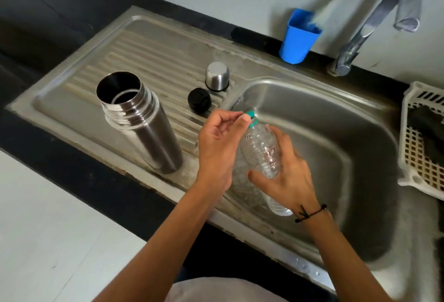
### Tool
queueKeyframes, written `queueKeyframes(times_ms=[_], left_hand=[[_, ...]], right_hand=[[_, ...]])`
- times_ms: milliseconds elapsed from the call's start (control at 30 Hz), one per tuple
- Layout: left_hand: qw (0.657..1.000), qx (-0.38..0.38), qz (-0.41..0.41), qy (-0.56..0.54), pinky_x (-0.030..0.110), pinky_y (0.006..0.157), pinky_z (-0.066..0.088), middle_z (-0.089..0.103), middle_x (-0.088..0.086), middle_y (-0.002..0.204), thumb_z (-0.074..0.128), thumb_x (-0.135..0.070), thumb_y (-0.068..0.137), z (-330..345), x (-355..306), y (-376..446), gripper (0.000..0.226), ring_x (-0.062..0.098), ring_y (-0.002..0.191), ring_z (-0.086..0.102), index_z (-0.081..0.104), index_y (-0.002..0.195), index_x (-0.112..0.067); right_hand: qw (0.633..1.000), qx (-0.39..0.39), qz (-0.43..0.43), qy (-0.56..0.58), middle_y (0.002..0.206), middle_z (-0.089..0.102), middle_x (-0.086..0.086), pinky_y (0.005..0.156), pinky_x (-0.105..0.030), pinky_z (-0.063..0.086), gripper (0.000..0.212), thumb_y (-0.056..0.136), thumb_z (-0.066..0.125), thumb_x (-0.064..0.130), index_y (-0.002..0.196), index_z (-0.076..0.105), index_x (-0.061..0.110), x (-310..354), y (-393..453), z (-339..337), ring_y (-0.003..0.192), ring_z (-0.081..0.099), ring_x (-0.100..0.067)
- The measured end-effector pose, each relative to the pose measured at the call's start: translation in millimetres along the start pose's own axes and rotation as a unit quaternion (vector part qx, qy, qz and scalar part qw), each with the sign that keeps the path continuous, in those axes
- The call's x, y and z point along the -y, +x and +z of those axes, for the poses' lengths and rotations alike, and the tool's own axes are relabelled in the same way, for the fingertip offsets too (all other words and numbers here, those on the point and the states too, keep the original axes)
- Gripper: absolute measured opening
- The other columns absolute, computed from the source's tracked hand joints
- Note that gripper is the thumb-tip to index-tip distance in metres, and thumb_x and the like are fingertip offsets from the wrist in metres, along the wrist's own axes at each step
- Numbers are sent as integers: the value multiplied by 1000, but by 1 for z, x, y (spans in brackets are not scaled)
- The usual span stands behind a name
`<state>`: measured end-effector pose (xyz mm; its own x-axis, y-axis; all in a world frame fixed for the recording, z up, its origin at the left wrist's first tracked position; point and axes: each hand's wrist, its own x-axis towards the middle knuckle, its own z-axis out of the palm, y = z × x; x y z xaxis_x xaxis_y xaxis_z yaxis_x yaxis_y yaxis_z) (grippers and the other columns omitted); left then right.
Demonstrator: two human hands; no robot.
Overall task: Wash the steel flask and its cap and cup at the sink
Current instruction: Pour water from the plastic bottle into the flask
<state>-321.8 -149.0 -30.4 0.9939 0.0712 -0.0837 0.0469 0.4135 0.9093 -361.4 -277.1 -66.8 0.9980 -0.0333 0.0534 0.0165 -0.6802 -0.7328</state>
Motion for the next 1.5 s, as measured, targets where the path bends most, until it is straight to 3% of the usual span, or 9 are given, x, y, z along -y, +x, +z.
queueKeyframes(times_ms=[200, 367, 467, 667, 800, 933, 1100, 1233, 1500], left_hand=[[997, 0, 27, 68, 18, 73, 49, 66, -8, 72, 59, 3, 88, 0, 0, 1, 17, 5, 72, 60, 61, 82, -13], [988, 27, 31, 152, 24, 81, 49, 65, -2, 92, 63, -34, 84, 0, -2, 9, 6, 8, 86, 61, 59, 87, -29], [990, 23, 9, 141, 21, 80, 46, 63, -3, 89, 64, -18, 89, 1, -8, 18, 7, 4, 82, 59, 60, 87, -23], [997, 53, -10, 59, 22, 83, 48, 64, 6, 86, 51, 5, 93, -3, -26, 30, 23, 13, 86, 59, 64, 83, -12], [994, 104, -10, -9, 27, 87, 52, 64, 10, 93, 48, 2, 93, -5, -36, 36, 18, 21, 94, 60, 64, 88, -5], [988, 154, 5, -2, 31, 86, 51, 66, 5, 90, 52, -2, 93, 3, -47, 39, 15, 16, 90, 62, 65, 89, -8], [956, 89, 123, 250, 24, 97, 43, 53, 0, 121, 50, -23, 97, 3, -32, 57, 28, 8, 112, 52, 55, 123, -15], [957, 33, 108, 268, 12, 93, 34, 40, -7, 122, 56, -16, 93, 18, -27, 65, 35, -1, 110, 39, 50, 127, -15], [965, -50, 96, 238, 34, 101, 39, 47, 5, 129, 54, 0, 85, 60, -23, 115, 47, 12, 115, 45, 42, 130, -9]], right_hand=[[999, -19, -26, -36, 92, 54, 9, 62, -24, 37, 84, 56, 55, 56, 133, 28, 38, 4, 1, 1, 80, 51, -11], [992, -46, -31, -114, 95, 53, 4, 59, -27, 39, 86, 58, 46, 60, 137, 26, 34, 11, 7, 1, 87, 56, -23], [991, -62, -30, -115, 92, 50, 7, 59, -28, 42, 85, 59, 49, 56, 137, 30, 30, 21, 9, 4, 86, 57, -24], [981, 61, 53, 175, 98, 66, 2, 81, -43, 53, 80, 51, 72, 36, 126, 45, 36, 30, 22, -5, 87, 63, -22], [895, 168, 36, 412, 83, 56, -25, 64, -36, 51, 75, 49, 66, 9, 122, 53, 21, 34, 31, -10, 67, 56, -28], [829, 231, 4, 509, 86, 54, -29, 72, -53, 50, 79, 52, 81, 15, 126, 54, 17, 23, 44, -2, 72, 58, -36], [936, 112, 65, 328, 97, 64, -8, 80, -29, 53, 71, 71, 69, 60, 126, 46, 23, 33, 62, -7, 86, 64, -17], [972, -71, 84, 208, 105, 62, 2, 84, -32, 51, 32, 88, 56, 45, 113, 45, 29, 43, 105, -16, 96, 62, -12], [991, -124, 37, 19, 115, 59, -8, 88, -35, 48, 65, 78, 71, 34, 129, 38, 11, 39, 257, -37, 103, 58, -26]])
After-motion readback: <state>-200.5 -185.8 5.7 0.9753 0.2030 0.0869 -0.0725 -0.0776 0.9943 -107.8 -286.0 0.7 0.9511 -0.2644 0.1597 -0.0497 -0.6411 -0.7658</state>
